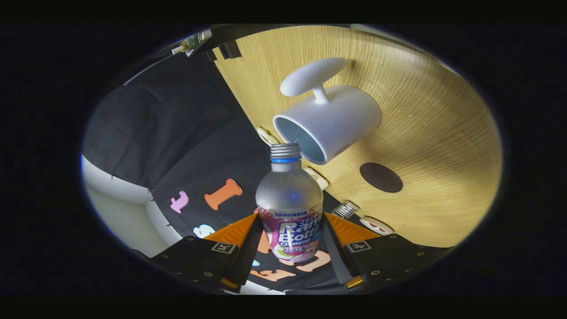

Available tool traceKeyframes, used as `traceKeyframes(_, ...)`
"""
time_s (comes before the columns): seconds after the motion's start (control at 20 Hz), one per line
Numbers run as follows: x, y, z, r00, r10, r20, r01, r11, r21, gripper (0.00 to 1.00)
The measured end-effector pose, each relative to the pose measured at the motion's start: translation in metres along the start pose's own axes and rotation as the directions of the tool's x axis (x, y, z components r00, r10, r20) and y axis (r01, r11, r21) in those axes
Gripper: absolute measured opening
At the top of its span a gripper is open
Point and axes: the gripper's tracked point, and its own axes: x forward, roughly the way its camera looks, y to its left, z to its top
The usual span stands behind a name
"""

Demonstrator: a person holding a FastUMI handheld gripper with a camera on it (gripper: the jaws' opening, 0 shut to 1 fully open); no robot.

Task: Take the bottle from table, then pour the juice into the cup, finally place the bottle on the coaster

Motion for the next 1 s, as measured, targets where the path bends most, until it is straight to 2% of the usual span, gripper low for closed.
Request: traceKeyframes(1.0,-0.003,0.015,0.004,0.998,0.066,0.005,-0.066,0.986,0.152,0.75)
